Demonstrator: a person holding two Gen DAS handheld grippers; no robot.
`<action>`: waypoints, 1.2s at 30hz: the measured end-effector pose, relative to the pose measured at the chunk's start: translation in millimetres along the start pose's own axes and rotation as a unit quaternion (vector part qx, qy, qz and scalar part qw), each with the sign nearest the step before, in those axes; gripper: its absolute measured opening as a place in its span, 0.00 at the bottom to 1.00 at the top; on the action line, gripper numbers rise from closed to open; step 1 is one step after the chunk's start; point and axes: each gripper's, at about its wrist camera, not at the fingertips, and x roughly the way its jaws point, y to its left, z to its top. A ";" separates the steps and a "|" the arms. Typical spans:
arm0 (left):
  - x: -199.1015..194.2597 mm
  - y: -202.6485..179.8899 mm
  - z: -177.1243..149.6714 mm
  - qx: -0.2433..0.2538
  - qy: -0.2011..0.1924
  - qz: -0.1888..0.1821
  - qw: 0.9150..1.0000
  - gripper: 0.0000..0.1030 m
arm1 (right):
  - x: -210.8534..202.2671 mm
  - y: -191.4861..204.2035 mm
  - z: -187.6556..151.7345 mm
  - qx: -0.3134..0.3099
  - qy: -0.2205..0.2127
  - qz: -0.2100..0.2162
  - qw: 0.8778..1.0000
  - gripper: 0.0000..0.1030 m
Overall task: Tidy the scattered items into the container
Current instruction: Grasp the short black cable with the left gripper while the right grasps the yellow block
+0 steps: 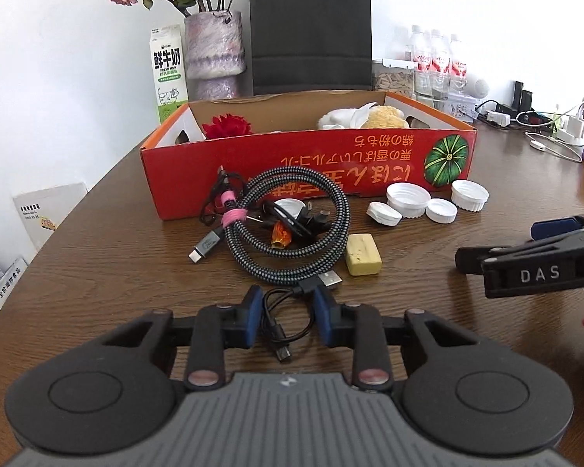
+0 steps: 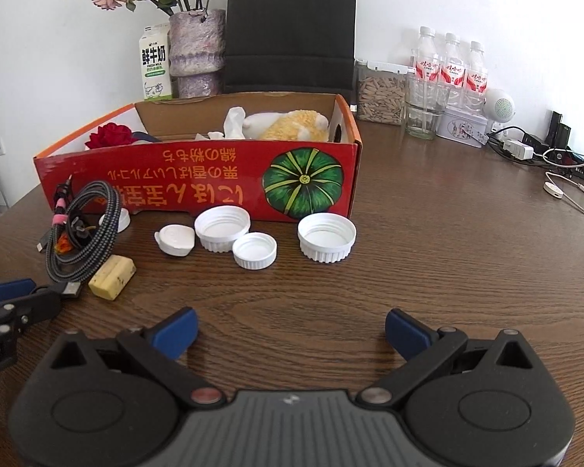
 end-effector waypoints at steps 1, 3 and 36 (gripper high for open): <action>-0.6 1.0 0.0 -0.005 0.001 -0.003 1.000 0.27 | 0.0 0.2 0.0 0.000 0.000 0.001 1.000 1.00; -2.3 4.2 0.3 -0.013 0.000 -0.005 1.000 0.27 | 0.1 0.6 0.4 -0.002 0.000 0.002 1.000 1.00; -17.9 73.8 -5.1 -0.092 -0.029 0.021 0.995 0.26 | 6.1 87.6 13.0 -0.066 -0.025 0.090 0.993 0.29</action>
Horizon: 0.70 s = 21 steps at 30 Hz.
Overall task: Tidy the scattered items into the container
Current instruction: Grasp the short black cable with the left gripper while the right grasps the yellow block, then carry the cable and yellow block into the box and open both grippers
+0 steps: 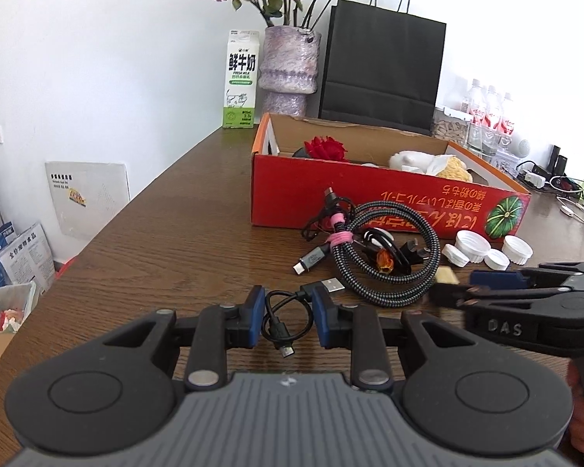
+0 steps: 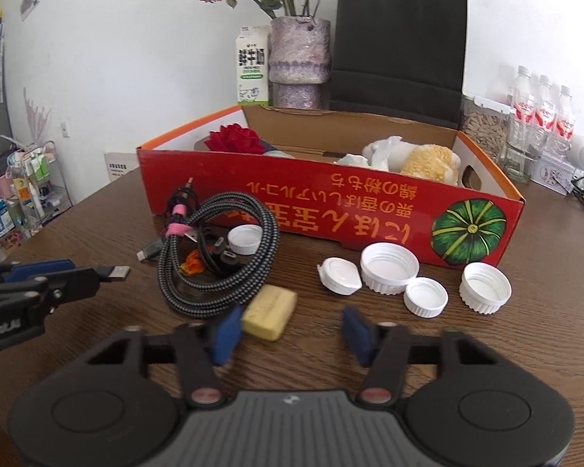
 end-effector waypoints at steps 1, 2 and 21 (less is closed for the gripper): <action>1.1 0.3 -0.5 -0.001 0.002 -0.001 1.000 0.26 | -0.7 0.5 -0.2 -0.001 -0.002 0.001 1.000 0.20; 1.6 0.4 -1.2 -0.003 0.002 -0.001 1.000 0.26 | -1.4 0.6 -0.4 0.000 -0.003 -0.001 1.000 0.18; -12.2 -8.2 33.8 -0.007 -0.060 -0.009 0.998 0.26 | -37.1 -20.6 10.2 0.035 -0.090 -0.003 0.995 0.18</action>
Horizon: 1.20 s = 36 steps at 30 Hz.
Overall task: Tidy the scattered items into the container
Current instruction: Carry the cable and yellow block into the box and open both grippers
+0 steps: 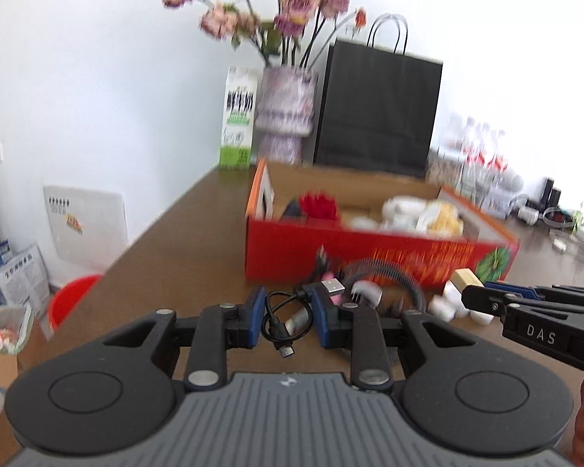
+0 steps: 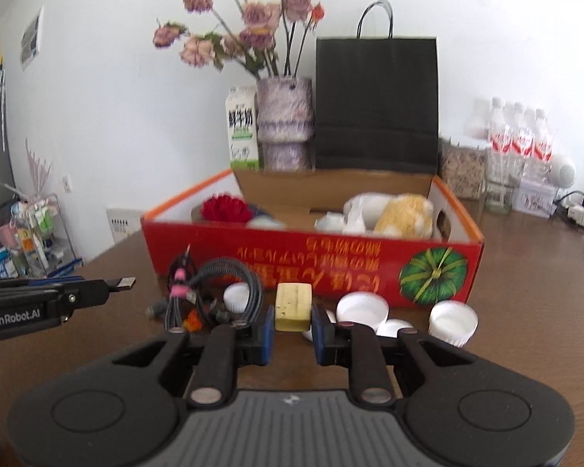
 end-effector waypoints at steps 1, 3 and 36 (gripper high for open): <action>0.8 -3.0 5.8 0.001 -0.007 -0.002 1.000 0.26 | -1.2 -2.5 5.4 0.001 -0.008 -0.002 1.000 0.18; 4.1 -10.8 18.5 0.003 -0.024 -0.006 1.000 0.26 | -0.7 -7.6 18.7 0.005 -0.023 -0.007 1.000 0.18; 130.9 -58.7 66.1 0.014 -0.053 0.045 0.997 0.26 | 91.3 -38.2 67.8 0.046 -0.065 -0.042 0.996 0.18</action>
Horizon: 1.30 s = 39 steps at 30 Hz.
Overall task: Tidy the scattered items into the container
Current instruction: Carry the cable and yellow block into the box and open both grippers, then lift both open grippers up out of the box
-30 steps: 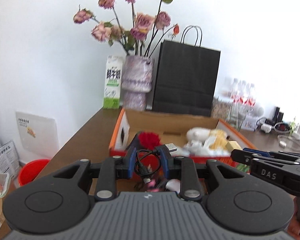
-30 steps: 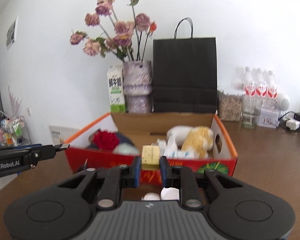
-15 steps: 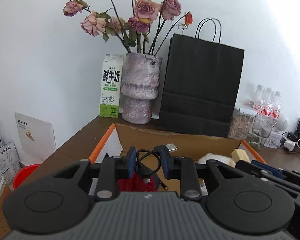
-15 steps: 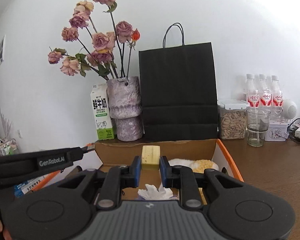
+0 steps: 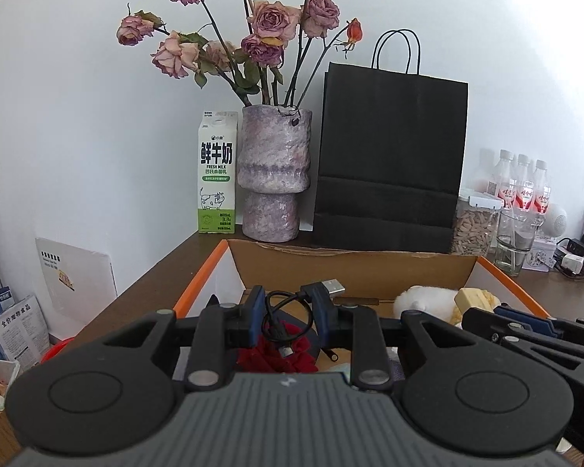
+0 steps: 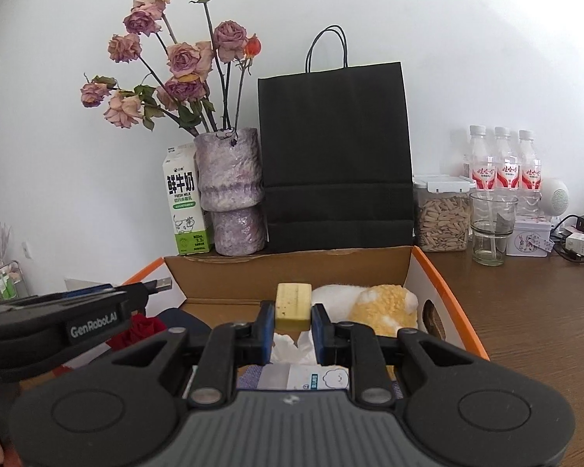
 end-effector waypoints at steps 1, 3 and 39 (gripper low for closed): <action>0.9 0.0 -0.5 0.001 0.003 0.000 1.000 0.26 | -0.3 -0.2 0.0 -0.001 -0.001 -0.001 1.000 0.18; 2.6 -0.1 -1.3 0.002 0.009 0.000 1.000 0.26 | -0.3 -0.4 -0.2 -0.001 -0.001 -0.003 1.000 0.18; -28.7 13.9 -0.3 -0.041 -0.061 0.054 0.996 1.00 | -35.0 -5.7 4.7 0.002 -0.050 -0.038 0.998 1.00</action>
